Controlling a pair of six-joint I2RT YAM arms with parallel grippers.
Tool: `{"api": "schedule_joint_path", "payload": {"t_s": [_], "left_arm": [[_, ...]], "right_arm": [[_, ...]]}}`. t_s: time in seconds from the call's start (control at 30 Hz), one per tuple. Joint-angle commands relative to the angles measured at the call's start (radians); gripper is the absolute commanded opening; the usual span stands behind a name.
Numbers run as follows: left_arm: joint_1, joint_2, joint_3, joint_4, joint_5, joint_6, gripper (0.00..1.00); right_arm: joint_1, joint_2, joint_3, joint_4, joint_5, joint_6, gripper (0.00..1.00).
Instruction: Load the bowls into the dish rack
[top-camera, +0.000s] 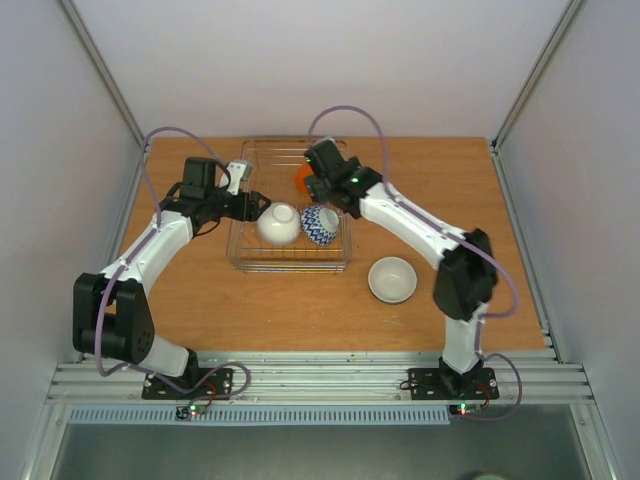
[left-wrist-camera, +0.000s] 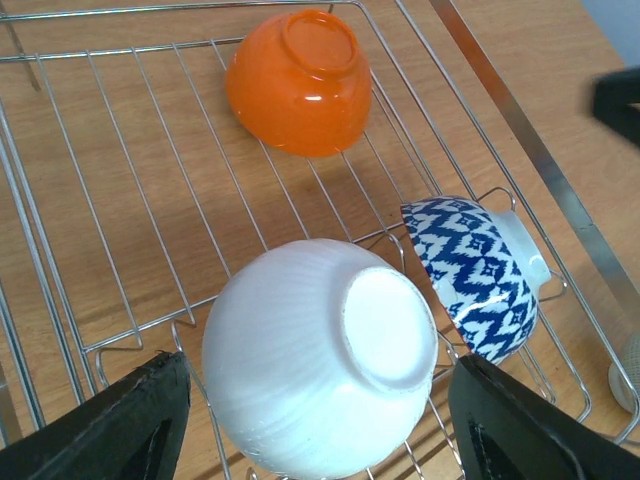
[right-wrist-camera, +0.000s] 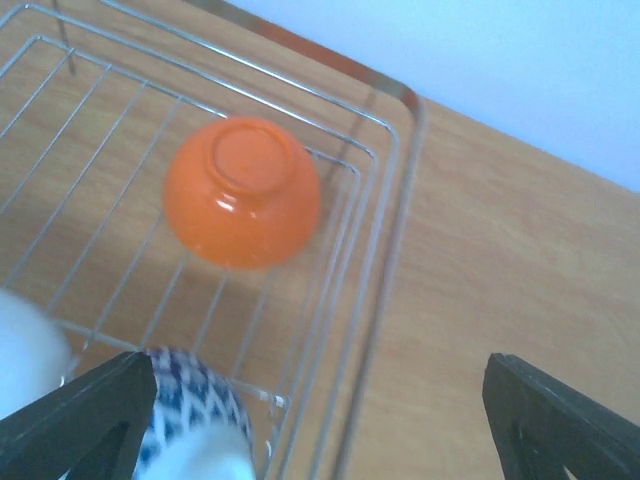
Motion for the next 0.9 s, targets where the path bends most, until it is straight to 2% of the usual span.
{"api": "schedule_joint_path", "payload": {"t_s": [0.0,0.13,0.33,0.5,0.63,0.87], "left_arm": [[-0.002,0.009,0.034,-0.004,0.028,0.012,0.71],[-0.008,0.014,0.037,-0.004,0.037,0.012,0.71],[-0.018,0.013,0.04,-0.013,0.036,0.012,0.71],[-0.023,0.019,0.04,-0.014,0.034,0.012,0.71],[-0.034,0.036,0.042,-0.015,0.032,0.012,0.71],[-0.055,0.044,0.042,-0.02,0.027,0.012,0.7]], "right_arm": [[-0.003,-0.256,-0.201,-0.082,0.024,0.209,0.86],[-0.003,-0.444,-0.368,-0.192,0.014,0.301,0.73],[-0.003,-0.649,-0.527,-0.407,-0.04,0.479,0.59],[-0.003,-0.762,-0.68,-0.557,-0.062,0.629,0.57],[-0.003,-0.819,-0.803,-0.554,-0.108,0.697,0.57],[-0.005,-0.817,-0.914,-0.512,-0.114,0.746,0.56]]}}
